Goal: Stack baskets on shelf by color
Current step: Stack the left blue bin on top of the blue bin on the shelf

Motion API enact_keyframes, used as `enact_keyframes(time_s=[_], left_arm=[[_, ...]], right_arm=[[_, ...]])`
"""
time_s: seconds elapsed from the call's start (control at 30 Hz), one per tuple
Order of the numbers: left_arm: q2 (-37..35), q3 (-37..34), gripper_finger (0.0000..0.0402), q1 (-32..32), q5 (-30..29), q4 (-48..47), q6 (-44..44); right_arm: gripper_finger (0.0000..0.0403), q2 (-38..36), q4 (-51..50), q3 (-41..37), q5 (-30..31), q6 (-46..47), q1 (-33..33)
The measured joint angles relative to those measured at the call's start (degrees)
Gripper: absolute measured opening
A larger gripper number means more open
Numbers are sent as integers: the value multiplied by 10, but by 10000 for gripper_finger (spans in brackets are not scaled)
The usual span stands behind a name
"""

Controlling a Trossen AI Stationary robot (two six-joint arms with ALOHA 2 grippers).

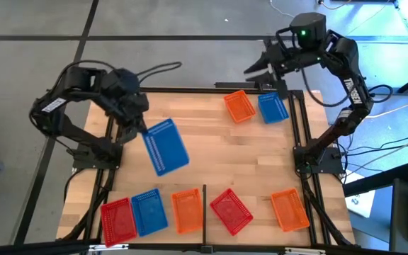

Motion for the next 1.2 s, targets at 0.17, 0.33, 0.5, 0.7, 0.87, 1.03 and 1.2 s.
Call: enact_keyframes(time_s=[0.17,0.33,0.5,0.7,0.87,1.03,1.2], left_arm=[[-10,-15,0,-72,-2,2,-80],[-26,-85,0,-141,19,0,-160],[-36,-149,0,-200,37,0,-225],[-37,-199,0,-255,48,6,-304],[-37,-237,0,-296,63,50,-373],[-35,-283,0,-337,69,96,-426],[-34,-345,0,-366,69,139,-461]], right_arm=[[116,1,-40,0,-47,-1,20],[116,2,-72,-1,-48,-32,53],[116,4,-72,-3,-49,-33,89],[116,9,-72,-3,-9,-34,122],[116,10,-70,-3,21,-35,139],[116,10,-68,-3,22,-35,147],[116,10,-60,-3,22,-35,151]])
